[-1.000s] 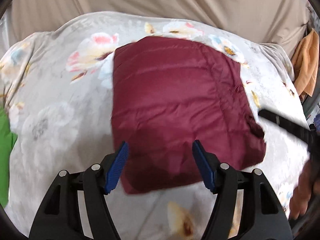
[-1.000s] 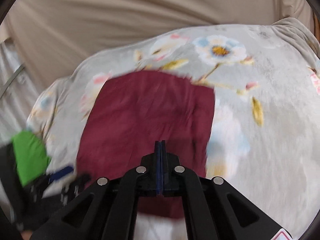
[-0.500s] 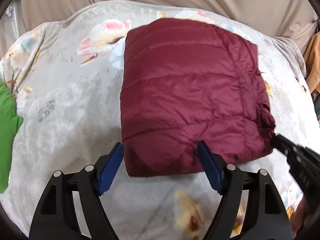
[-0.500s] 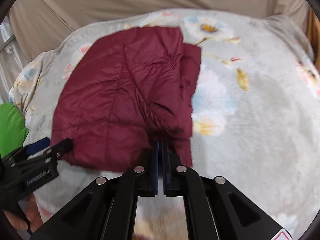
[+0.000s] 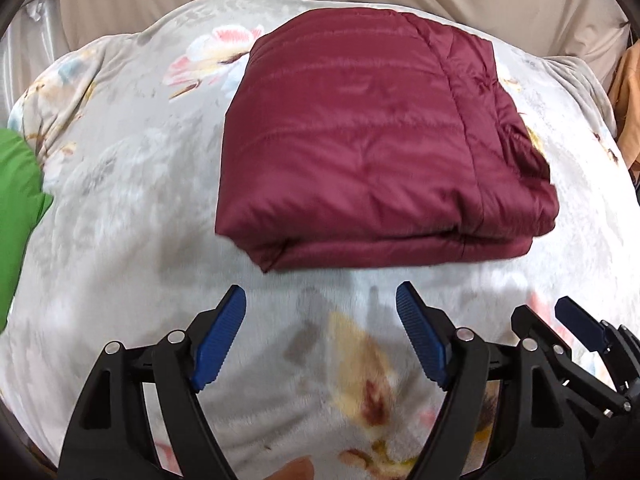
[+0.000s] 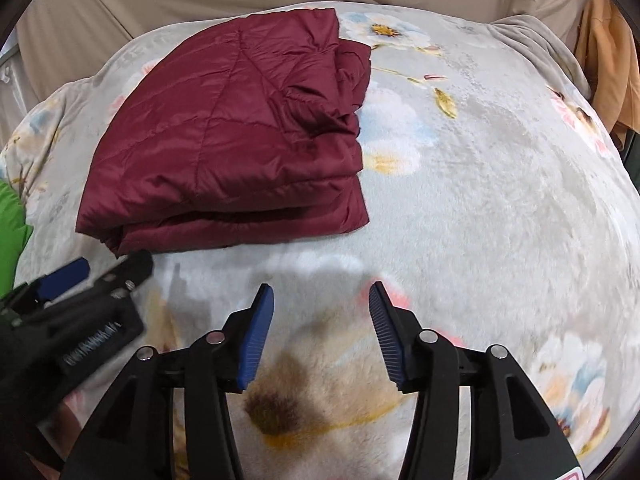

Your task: Fold large clothes

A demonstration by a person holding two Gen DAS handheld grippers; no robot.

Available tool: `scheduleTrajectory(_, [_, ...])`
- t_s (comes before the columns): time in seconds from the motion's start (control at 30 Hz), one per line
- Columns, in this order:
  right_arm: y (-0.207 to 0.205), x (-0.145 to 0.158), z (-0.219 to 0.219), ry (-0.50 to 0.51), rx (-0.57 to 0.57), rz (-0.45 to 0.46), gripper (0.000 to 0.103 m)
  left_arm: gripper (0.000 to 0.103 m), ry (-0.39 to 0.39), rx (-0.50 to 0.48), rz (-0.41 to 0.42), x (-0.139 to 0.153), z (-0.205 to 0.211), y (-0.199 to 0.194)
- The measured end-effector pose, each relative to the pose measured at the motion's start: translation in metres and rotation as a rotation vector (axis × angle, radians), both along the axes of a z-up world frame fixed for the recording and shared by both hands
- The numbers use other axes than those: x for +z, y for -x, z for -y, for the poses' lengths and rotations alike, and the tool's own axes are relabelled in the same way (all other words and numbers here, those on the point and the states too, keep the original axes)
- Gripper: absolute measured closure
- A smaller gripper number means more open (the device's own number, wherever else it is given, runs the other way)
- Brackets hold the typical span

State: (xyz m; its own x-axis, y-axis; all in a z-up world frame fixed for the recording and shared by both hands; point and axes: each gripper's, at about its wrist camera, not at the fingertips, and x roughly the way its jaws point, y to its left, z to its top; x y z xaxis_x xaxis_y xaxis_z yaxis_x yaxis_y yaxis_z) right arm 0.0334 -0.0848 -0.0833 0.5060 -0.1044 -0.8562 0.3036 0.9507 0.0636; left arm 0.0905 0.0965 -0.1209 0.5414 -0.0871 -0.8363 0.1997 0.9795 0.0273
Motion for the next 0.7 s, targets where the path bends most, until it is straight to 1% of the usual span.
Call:
scheduleTrajectory(0.1, [0.004, -0.003, -0.009, 0.011, 0.010, 0.002, 0.053, 0.028, -0.016, 0.022, 0.008, -0.005, 0.000, 0.006])
scheduleTrajectory(0.23, [0.004, -0.006, -0.010, 0.028, 0.013, 0.000, 0.053, 0.029, -0.021, 0.040, 0.018, -0.009, 0.000, 0.013])
scheduleTrajectory(0.43, [0.009, -0.006, -0.007, 0.040, -0.005, 0.003, 0.053, 0.029, -0.037, 0.034, 0.030, -0.010, 0.008, 0.022])
scheduleTrajectory(0.7, [0.011, -0.012, -0.005, 0.051, -0.004, 0.005, 0.053, 0.030, -0.038, 0.036, 0.023, -0.016, 0.010, 0.021])
